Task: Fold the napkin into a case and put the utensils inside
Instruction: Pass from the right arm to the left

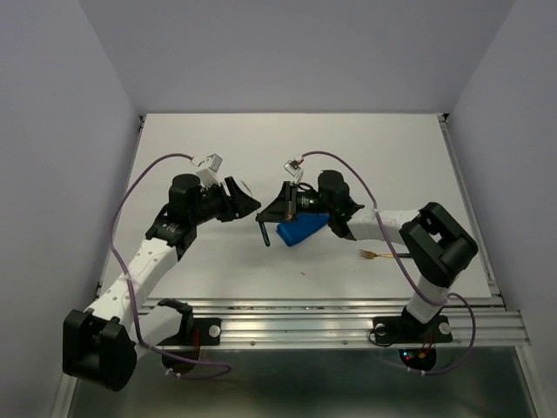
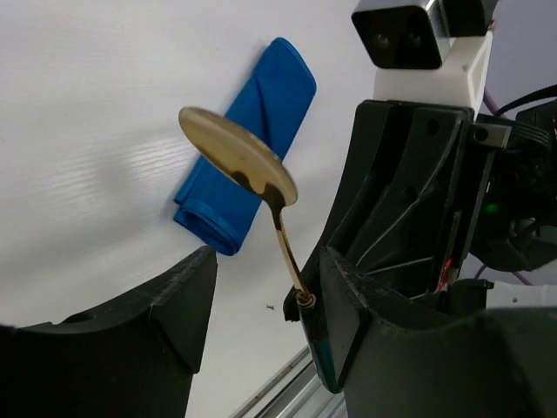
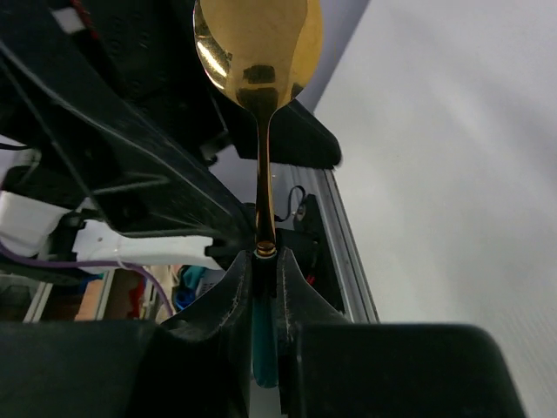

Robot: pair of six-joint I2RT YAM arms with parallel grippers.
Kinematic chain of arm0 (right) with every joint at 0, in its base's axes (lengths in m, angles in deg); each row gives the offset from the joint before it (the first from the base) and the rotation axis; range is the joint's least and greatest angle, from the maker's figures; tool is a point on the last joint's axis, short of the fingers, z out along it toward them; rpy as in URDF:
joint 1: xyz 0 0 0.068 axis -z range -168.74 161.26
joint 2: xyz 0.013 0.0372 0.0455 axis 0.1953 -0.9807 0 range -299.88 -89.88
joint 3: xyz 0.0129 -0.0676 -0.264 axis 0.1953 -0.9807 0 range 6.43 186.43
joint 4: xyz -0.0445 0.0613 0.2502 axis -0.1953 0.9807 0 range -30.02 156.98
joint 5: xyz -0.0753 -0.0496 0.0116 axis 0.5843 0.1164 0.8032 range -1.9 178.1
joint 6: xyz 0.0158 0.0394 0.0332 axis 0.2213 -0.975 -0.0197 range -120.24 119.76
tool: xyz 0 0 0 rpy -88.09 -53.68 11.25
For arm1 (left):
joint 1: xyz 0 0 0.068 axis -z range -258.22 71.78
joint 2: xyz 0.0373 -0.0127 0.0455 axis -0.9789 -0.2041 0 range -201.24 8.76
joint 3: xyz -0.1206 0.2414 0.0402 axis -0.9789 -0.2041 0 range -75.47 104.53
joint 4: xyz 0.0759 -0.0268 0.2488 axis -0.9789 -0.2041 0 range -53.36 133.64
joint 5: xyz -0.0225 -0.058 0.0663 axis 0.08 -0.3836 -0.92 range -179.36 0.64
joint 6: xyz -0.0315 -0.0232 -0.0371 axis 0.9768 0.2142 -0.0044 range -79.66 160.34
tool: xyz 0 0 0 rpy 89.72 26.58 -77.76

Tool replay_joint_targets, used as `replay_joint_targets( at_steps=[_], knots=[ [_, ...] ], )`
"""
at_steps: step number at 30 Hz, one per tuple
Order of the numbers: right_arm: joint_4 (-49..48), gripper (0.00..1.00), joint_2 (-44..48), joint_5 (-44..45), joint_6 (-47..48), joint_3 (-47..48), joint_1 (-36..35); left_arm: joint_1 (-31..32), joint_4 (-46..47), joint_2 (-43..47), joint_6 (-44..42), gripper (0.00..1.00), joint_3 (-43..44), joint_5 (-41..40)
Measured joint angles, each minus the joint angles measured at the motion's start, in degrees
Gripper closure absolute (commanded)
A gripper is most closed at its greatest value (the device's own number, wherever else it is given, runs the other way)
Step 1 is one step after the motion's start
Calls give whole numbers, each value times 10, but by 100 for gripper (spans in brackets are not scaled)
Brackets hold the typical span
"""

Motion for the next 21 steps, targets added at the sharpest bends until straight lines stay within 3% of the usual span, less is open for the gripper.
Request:
replay_joint_targets(
  at_steps=[4,10,11,13,17,19,21],
  knots=[
    [-100,99,-26,-33,-62,0,5,-5,40,4,26,46,-31,37],
    [-158,99,-39,-47,-111,-4,8,-8,95,4,58,59,-44,72],
    [-163,99,-39,-49,-115,-4,8,-8,102,4,63,79,-45,75],
    [-187,99,-42,-54,-130,-4,10,-8,145,4,90,91,-57,93],
    [-219,99,-60,-57,-128,-5,10,-9,153,3,114,100,-58,102],
    [-223,94,-65,-58,-126,-5,10,-10,144,2,118,100,-58,99],
    [-216,80,-65,-57,-117,-5,10,-11,137,2,117,100,-58,96]
  ],
)
